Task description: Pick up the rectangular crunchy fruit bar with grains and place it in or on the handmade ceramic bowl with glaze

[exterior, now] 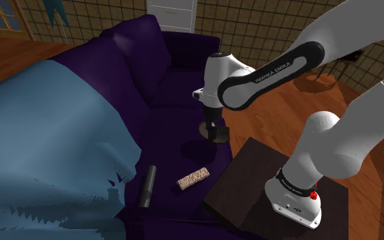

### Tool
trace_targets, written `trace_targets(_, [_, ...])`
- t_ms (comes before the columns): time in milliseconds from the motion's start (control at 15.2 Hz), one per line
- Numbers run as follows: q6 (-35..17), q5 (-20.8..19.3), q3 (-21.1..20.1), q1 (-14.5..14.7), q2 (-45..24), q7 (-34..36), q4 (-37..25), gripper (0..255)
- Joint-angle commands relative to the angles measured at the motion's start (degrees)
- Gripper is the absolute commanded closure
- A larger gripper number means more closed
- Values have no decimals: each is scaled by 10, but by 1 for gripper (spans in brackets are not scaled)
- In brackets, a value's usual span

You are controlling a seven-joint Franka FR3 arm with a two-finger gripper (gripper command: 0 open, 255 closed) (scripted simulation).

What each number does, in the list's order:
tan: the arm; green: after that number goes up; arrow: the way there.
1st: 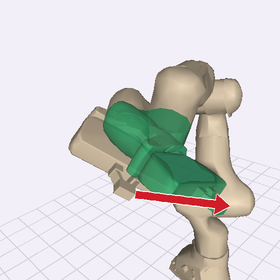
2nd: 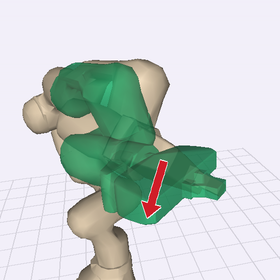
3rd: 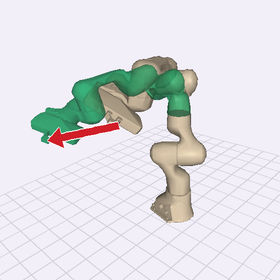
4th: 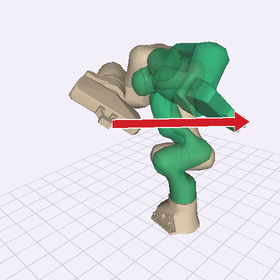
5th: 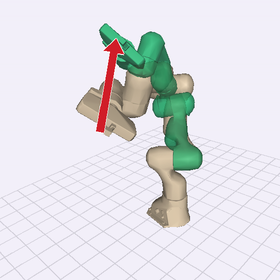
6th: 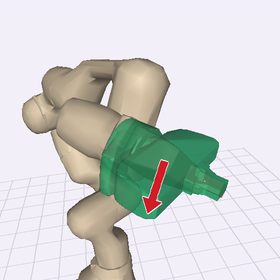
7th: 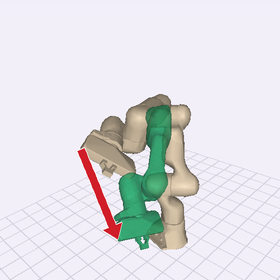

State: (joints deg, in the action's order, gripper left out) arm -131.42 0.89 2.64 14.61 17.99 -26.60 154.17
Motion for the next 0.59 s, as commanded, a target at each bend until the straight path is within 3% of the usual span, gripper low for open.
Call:
trace_targets(0, [-42, 8, -5, 17, -39, -26, 3, 0])
trace_targets(528, [-196, 42, -31, 68, -210, -141, -6, 0])
